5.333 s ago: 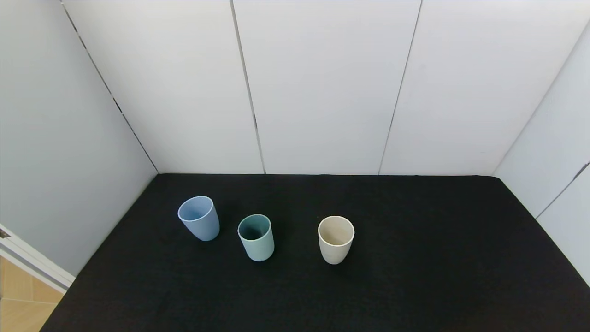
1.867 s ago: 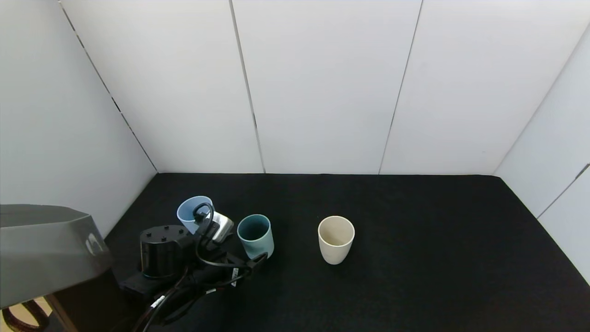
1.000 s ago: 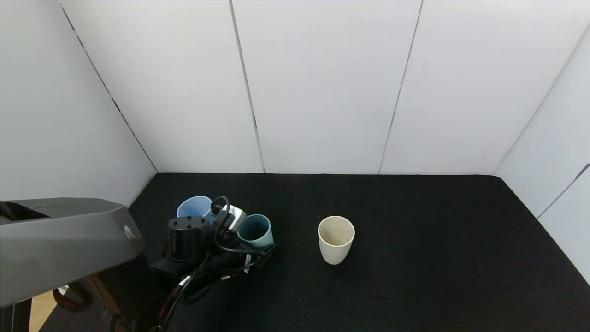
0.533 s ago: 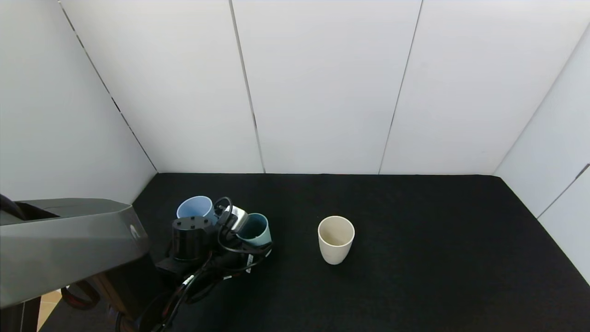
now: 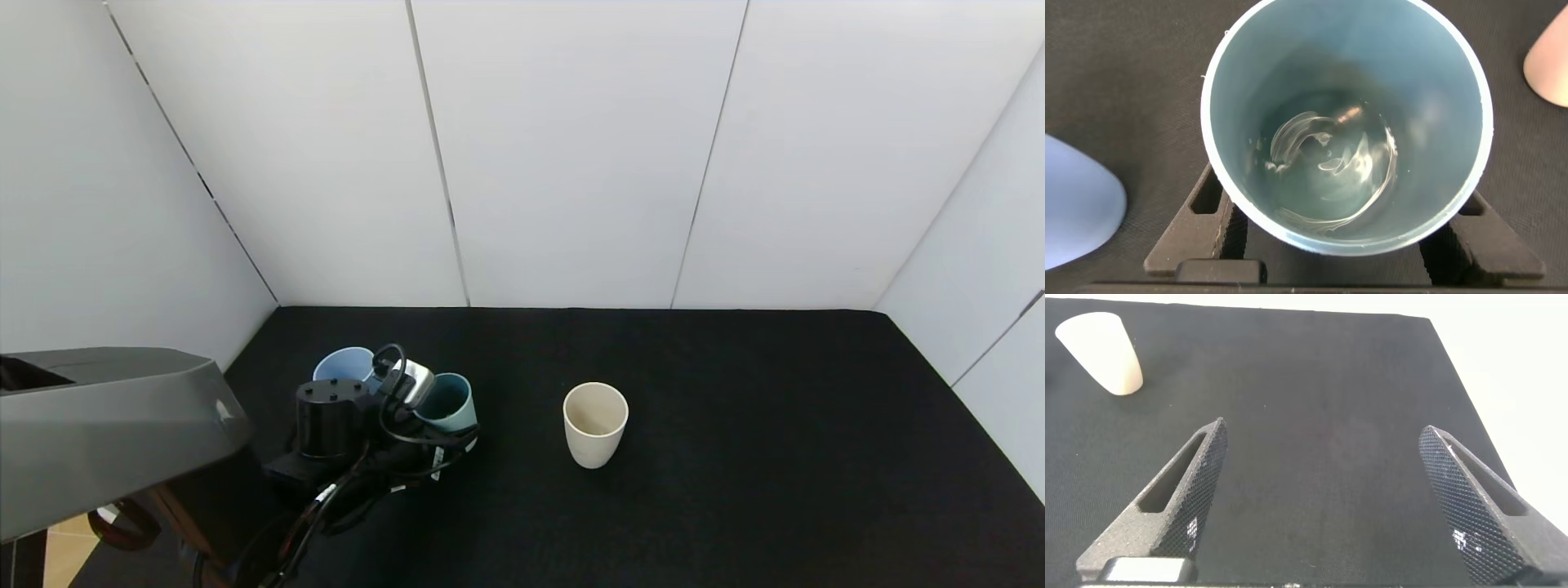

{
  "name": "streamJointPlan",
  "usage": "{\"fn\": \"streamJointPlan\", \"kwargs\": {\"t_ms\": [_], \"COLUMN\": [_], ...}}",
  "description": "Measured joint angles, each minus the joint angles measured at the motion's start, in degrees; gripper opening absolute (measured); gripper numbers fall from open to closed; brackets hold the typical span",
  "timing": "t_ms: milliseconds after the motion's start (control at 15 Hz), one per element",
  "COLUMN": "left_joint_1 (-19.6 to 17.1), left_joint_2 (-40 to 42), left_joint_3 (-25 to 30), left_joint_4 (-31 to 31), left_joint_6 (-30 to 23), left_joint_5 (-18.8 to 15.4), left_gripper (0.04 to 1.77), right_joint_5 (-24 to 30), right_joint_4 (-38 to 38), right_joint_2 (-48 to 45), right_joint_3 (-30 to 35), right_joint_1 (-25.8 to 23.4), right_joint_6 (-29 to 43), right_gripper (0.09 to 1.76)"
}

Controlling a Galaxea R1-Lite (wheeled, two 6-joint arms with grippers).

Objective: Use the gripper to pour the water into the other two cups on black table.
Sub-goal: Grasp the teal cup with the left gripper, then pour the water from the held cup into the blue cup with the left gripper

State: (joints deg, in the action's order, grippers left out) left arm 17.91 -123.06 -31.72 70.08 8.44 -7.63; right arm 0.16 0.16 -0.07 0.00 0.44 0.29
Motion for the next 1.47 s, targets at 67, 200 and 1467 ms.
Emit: {"fn": "streamJointPlan", "kwargs": {"t_ms": [67,200,1467], "left_joint_1": [-0.4,-1.8,-23.6], "left_joint_2": [1.3,4.5,23.3], "left_joint_3": [-1.0,-5.3,-34.7], "left_joint_4": [-3.6,-12.1,-58.8], "left_joint_6": [0.7,1.8,21.5], "left_joint_5": [0.0,-0.2,-0.7], "left_gripper": [1.16,1.15,1.15], "right_joint_5": [0.0,0.0,0.0], "right_joint_4": [0.0,0.0,0.0], "right_joint_2": [0.0,0.0,0.0], "right_joint_3": [0.0,0.0,0.0], "right_joint_1": [0.0,0.0,0.0], "right_joint_6": [0.0,0.0,0.0], "right_gripper": [1.71,1.71,1.71]}}
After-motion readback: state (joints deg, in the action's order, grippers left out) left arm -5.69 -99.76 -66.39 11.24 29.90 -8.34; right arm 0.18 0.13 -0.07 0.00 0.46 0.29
